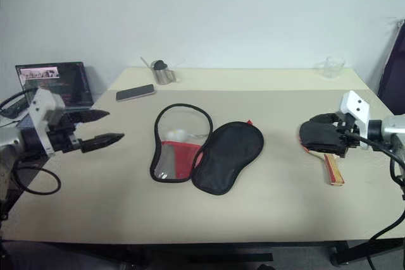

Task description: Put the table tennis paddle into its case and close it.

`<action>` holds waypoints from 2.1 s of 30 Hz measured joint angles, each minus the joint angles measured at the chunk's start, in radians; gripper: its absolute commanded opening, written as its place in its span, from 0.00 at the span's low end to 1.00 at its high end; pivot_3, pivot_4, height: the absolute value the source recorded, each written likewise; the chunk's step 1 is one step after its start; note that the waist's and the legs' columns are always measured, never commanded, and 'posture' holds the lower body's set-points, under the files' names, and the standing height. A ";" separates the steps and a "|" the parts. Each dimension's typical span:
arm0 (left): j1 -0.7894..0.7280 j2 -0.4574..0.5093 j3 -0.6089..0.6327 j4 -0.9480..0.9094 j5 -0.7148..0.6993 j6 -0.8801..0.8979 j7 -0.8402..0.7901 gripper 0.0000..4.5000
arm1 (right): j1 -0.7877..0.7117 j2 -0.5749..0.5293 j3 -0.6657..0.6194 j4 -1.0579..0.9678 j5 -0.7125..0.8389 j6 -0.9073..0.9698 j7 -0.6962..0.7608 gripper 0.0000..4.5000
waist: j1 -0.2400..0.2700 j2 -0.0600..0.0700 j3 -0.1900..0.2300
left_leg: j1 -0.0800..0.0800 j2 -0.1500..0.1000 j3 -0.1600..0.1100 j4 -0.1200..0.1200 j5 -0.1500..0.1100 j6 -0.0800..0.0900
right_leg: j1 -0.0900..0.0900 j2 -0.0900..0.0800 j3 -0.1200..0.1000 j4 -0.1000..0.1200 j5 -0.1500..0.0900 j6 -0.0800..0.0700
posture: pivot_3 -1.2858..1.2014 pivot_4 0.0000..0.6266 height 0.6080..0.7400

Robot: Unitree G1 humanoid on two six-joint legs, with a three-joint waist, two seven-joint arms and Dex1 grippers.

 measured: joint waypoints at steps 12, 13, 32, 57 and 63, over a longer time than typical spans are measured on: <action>-0.081 0.061 0.022 0.017 -0.006 0.014 -0.002 1.00 | -0.087 0.144 0.043 0.096 -0.021 -0.110 -0.059 0.99 | 0.002 -0.001 0.001 | 0.000 0.000 0.000 0.000 -0.001 0.000 | 0.000 0.000 0.000 -0.001 0.000 0.000 | 0.52 0.24 1.00; -0.071 0.059 0.020 0.018 -0.004 0.013 -0.002 1.00 | -0.079 0.140 0.043 0.095 -0.022 -0.111 -0.057 0.99 | 0.002 -0.001 0.001 | -0.001 0.000 0.000 0.000 -0.001 0.000 | 0.000 0.000 0.000 -0.002 0.000 0.000 | 0.52 0.24 1.00; -0.191 -0.170 -0.207 0.198 0.146 -0.008 0.068 1.00 | -0.058 0.005 0.044 0.199 -0.036 -0.046 0.004 0.99 | -0.006 -0.005 0.001 | 0.000 0.001 0.002 0.001 -0.001 0.000 | -0.002 0.002 0.003 0.000 0.000 0.000 | 0.52 0.24 1.00; -0.190 -0.402 -0.219 0.259 0.157 0.299 0.328 1.00 | -0.069 -0.002 0.042 0.158 -0.052 -0.028 -0.001 0.99 | 0.005 -0.005 0.001 | -0.001 0.000 0.002 0.002 -0.001 0.000 | -0.001 0.001 0.002 0.001 0.001 0.001 | 0.52 0.24 1.00; -0.190 -0.441 -0.211 0.233 0.136 0.325 0.327 0.63 | -0.055 -0.003 0.040 0.150 -0.052 -0.025 -0.006 1.00 | 0.006 -0.005 0.001 | -0.001 0.000 0.002 0.003 -0.001 0.000 | -0.001 0.001 0.002 0.001 0.001 0.001 | 0.52 0.24 1.00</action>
